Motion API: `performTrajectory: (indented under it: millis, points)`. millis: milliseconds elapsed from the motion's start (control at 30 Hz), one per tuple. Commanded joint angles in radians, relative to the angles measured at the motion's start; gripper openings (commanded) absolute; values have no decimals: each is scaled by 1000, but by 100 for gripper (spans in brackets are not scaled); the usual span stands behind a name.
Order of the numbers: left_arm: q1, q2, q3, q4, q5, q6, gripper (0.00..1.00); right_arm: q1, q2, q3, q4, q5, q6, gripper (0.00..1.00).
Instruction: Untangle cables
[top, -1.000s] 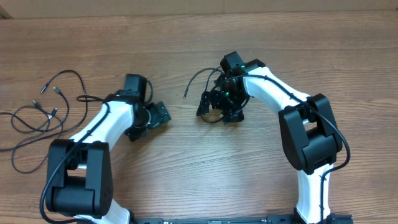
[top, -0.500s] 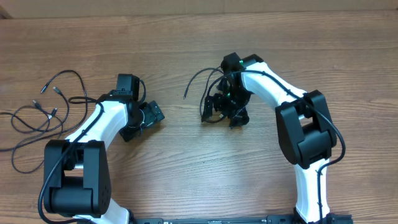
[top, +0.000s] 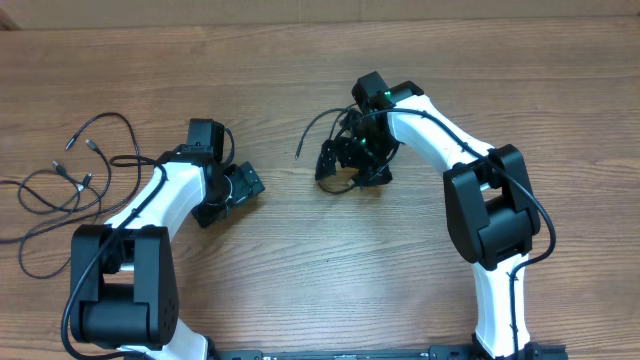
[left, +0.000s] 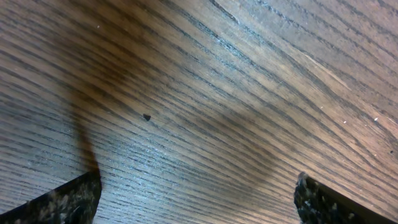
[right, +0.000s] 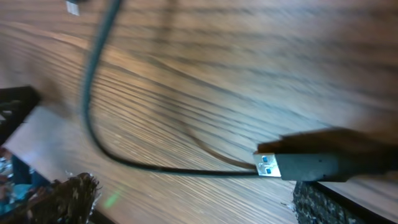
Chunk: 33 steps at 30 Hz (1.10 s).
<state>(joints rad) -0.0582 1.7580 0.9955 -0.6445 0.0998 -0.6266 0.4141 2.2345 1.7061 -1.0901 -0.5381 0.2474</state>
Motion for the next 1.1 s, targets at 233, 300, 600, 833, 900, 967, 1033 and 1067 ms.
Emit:
performTrajectory:
  millis: [233,300,600,833,900,967,1033,1067]
  points:
    - [5,35,-32,-6,-23,-5,100,3,8,22,35,-121,-22,100]
    - [5,35,-32,-5,-23,-5,100,4,8,22,45,-127,-21,100]
    - [5,35,-32,-5,-23,-5,99,24,12,15,132,-130,-19,100]
    - [5,35,-32,-5,-23,-5,100,85,17,14,140,-130,-20,100]
    - [5,35,-32,-5,-23,-5,99,110,17,14,140,-130,-20,100]
    - [5,35,-32,-5,-23,-5,99,136,17,14,140,-130,-20,100]
    - [5,35,-32,-5,-23,-5,100,167,17,14,140,-130,-19,100]
    - [5,35,-32,-5,-23,-5,100,181,17,14,139,-130,-19,100]
